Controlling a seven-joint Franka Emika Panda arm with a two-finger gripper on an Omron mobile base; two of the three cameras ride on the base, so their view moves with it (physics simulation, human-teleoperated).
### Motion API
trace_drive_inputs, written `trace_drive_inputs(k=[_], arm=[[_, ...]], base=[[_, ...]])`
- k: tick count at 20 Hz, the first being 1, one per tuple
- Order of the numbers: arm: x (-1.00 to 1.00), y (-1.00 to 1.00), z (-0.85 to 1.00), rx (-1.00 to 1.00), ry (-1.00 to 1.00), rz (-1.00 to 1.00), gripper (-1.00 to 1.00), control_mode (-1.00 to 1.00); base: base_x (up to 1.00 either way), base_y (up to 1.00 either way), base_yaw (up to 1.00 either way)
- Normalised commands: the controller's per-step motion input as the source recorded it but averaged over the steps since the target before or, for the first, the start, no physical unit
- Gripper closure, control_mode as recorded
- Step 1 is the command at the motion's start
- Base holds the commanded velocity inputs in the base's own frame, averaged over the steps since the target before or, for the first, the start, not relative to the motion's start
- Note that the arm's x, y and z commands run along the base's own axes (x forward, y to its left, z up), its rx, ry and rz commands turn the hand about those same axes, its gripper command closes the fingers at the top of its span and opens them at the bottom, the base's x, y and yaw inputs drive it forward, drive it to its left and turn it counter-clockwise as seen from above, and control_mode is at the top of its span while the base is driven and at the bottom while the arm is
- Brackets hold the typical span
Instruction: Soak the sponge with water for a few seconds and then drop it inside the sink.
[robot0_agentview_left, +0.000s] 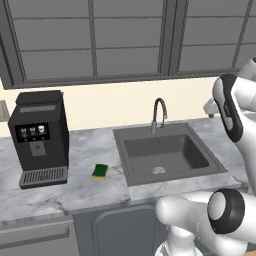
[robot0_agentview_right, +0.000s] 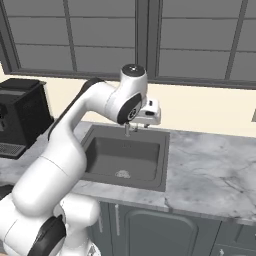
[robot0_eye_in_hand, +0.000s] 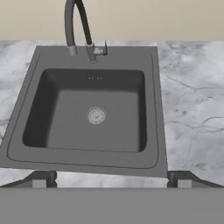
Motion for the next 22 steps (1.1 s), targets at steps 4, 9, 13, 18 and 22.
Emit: trace_drive_inputs(k=[4, 9, 13, 18, 22], arm=[[0.03, -0.08, 0.00, 0.00, -0.08, 0.00, -1.00, -1.00], [0.06, -0.01, 0.00, 0.00, -0.08, 0.00, -1.00, -1.00], [0.07, 0.00, 0.00, 0.00, -0.07, 0.00, -1.00, -1.00], [0.03, 0.00, 0.00, 0.00, -0.08, 0.00, -1.00, -1.00], [0.00, 0.00, 0.00, 0.00, -0.14, 0.00, -1.00, -1.00]], base=[[0.00, 0.00, 0.00], [0.00, 0.00, 0.00], [0.00, 0.00, 0.00], [0.00, 0.00, 0.00], [0.00, 0.00, 0.00]])
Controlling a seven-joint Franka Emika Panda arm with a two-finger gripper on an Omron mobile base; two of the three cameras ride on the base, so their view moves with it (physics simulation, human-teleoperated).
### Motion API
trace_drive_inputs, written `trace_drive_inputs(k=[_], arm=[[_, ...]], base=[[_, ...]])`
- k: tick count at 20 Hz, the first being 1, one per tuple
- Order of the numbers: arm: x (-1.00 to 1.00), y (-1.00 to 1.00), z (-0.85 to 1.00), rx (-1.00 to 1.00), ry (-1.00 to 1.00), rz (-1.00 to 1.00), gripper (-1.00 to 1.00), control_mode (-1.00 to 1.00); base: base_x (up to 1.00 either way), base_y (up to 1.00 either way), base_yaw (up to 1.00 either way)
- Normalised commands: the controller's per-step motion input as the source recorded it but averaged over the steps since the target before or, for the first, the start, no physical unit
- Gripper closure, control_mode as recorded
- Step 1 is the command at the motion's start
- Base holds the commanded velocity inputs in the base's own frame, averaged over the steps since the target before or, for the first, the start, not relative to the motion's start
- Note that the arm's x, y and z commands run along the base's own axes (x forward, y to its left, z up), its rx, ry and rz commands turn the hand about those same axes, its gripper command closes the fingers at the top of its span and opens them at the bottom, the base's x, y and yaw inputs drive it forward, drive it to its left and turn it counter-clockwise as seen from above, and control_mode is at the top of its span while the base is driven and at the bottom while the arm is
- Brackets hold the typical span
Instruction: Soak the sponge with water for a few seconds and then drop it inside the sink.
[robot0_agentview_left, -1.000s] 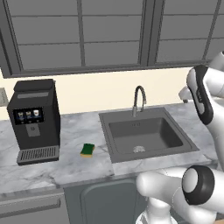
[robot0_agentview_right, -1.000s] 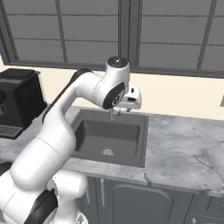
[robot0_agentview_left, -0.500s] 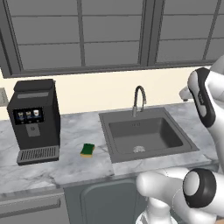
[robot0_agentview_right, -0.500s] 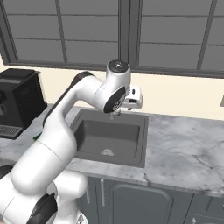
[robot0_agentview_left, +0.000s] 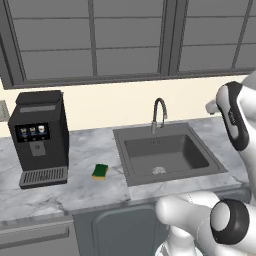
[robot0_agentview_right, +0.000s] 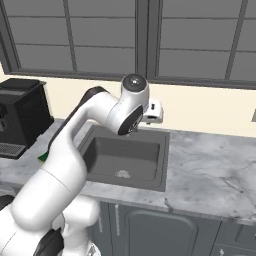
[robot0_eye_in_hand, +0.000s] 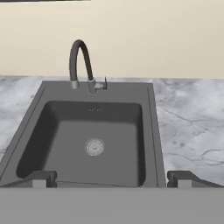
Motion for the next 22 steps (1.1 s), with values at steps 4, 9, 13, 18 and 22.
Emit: trace_drive_inputs(k=[4, 9, 13, 18, 22], arm=[[0.00, 0.00, 0.00, 0.00, -0.14, 0.00, -1.00, -1.00], [0.00, 0.00, 0.00, 0.00, -0.14, 0.01, -1.00, -1.00], [0.02, 0.03, -0.03, 0.00, -0.08, 0.07, -1.00, -1.00], [0.09, 0.02, -0.05, 0.03, 0.00, 0.09, -1.00, -1.00], [0.22, 0.01, -0.14, 0.03, 0.00, 0.13, -1.00, -1.00]], base=[[0.00, 0.00, 0.00], [0.00, 0.00, 0.00], [0.00, 0.00, 0.00], [0.00, 0.00, 0.00], [0.00, 0.00, 0.00]])
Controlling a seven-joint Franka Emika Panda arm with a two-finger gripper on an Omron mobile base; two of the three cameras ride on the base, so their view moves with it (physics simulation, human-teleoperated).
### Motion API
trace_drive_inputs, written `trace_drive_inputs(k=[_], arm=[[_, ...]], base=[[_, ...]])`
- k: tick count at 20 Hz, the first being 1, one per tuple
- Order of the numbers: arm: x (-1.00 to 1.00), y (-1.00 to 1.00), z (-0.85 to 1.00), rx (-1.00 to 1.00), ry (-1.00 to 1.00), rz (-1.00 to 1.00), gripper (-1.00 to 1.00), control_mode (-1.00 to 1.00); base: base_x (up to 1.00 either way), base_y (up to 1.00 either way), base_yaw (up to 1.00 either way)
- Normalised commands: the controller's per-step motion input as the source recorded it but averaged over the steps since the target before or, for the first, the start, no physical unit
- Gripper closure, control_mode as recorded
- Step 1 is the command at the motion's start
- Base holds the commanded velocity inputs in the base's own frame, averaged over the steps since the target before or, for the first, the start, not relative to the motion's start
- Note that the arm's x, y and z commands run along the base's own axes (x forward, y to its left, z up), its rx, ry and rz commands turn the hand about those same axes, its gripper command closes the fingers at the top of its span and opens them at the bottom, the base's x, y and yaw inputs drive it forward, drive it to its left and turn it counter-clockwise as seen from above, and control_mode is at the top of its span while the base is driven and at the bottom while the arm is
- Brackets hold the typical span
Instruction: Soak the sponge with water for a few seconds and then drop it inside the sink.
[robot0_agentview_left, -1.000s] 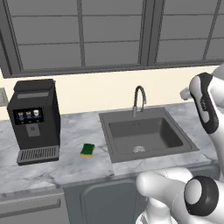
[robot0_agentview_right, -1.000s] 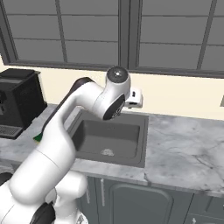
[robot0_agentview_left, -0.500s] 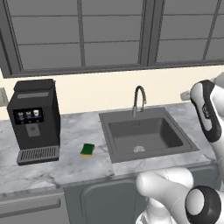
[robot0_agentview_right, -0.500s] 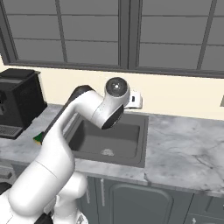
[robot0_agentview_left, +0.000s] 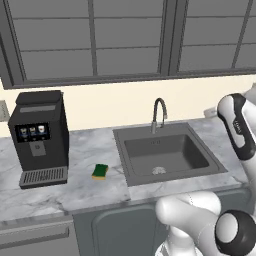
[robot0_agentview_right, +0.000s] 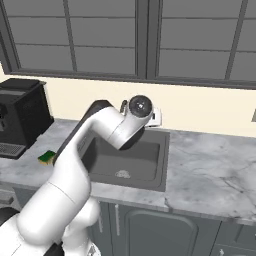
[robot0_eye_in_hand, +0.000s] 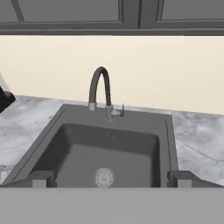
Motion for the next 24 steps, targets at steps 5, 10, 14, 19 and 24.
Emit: trace_drive_inputs(k=[5, 10, 14, 19, 24], arm=[[0.19, 0.05, -0.19, 0.04, 0.00, 0.17, -1.00, -1.00], [0.03, 0.14, -0.21, 0.02, -0.03, 0.15, -1.00, -1.00], [0.00, 0.20, -0.19, 0.00, -0.14, 0.10, -1.00, -1.00], [0.00, 0.22, -0.13, 0.00, -0.18, 0.04, -1.00, -1.00], [0.00, 0.15, -0.06, 0.00, -0.18, 0.01, -1.00, -1.00]], base=[[0.00, 0.00, 0.00], [0.00, 0.00, 0.00], [0.00, 0.00, 0.00], [0.00, 0.00, 0.00], [0.00, 0.00, 0.00]])
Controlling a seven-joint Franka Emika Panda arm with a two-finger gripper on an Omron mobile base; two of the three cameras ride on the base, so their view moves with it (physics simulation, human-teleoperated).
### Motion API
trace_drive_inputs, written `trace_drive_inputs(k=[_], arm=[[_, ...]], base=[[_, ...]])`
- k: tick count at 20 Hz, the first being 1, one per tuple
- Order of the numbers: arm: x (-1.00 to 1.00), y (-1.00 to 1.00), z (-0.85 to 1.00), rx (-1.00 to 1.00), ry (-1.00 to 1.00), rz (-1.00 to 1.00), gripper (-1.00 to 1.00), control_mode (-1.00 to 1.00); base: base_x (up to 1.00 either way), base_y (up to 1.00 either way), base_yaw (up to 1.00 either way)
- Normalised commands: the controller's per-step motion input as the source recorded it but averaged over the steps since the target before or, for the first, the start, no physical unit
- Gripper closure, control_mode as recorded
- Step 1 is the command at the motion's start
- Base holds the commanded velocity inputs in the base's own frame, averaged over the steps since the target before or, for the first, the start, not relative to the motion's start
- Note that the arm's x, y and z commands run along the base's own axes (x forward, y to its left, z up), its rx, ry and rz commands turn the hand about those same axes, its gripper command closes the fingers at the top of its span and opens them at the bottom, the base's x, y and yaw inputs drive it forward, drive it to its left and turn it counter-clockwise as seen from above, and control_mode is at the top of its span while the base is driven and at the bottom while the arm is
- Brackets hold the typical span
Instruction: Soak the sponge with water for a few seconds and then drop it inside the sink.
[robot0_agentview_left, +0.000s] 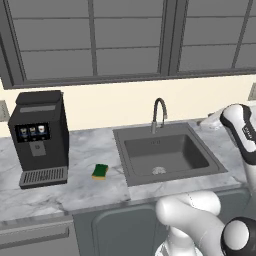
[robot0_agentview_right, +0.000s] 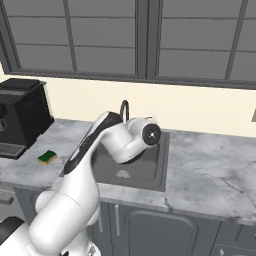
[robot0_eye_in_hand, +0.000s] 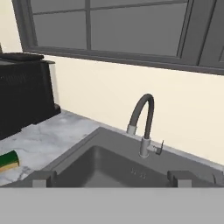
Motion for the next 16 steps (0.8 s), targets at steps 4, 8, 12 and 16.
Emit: trace_drive_inputs(k=[4, 8, 12, 16], arm=[[0.00, 0.04, 0.00, 0.00, -0.17, 0.00, -1.00, -1.00], [0.00, 0.00, 0.00, 0.00, -0.08, 0.00, -1.00, -1.00], [0.00, 0.00, 0.00, 0.00, -0.03, 0.00, -1.00, -1.00], [0.00, 0.01, -0.03, 0.11, 0.00, 0.00, -1.00, -1.00]], base=[[0.00, 0.00, 0.00], [0.00, 0.00, 0.00], [0.00, 0.00, 0.00], [0.00, 0.00, 0.00]])
